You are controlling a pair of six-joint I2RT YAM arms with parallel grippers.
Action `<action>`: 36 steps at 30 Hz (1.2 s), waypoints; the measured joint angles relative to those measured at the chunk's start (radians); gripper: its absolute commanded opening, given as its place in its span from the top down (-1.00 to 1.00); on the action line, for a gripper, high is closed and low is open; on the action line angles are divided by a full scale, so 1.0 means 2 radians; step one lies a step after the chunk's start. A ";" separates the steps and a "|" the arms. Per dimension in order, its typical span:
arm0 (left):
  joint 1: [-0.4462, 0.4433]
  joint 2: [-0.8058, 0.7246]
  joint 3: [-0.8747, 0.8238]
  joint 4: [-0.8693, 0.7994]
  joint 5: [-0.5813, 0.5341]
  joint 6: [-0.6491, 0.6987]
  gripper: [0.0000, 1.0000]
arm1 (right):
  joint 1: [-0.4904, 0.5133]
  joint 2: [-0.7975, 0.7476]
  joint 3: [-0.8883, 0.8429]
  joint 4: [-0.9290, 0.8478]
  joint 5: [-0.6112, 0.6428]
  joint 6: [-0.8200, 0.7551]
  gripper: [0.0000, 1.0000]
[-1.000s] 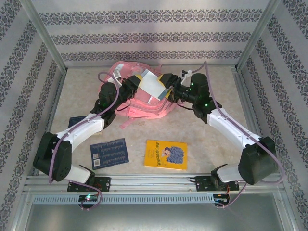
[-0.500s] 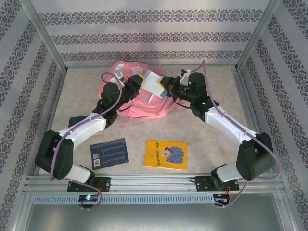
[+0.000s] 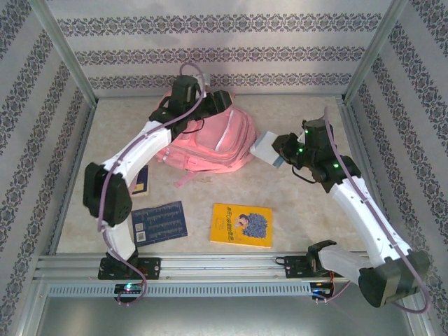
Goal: Pack the student bag
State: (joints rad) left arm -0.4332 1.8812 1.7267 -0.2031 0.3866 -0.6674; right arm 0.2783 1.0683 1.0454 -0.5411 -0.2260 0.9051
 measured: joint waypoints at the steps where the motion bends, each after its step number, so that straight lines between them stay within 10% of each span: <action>1: 0.000 0.027 0.027 -0.024 -0.001 0.018 -0.05 | -0.001 -0.009 -0.003 -0.017 0.005 -0.011 1.00; 12: -0.009 0.222 0.178 -0.140 -0.014 0.105 0.03 | -0.024 -0.057 -0.010 -0.132 0.027 -0.076 0.98; 36: -0.014 0.174 0.121 -0.135 -0.065 0.130 -0.01 | -0.037 -0.075 -0.034 -0.138 0.007 -0.089 0.89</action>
State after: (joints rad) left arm -0.4610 2.2295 1.9690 -0.4732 0.2569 -0.4072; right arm 0.2047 0.9188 0.9779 -0.8169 -0.2111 0.7265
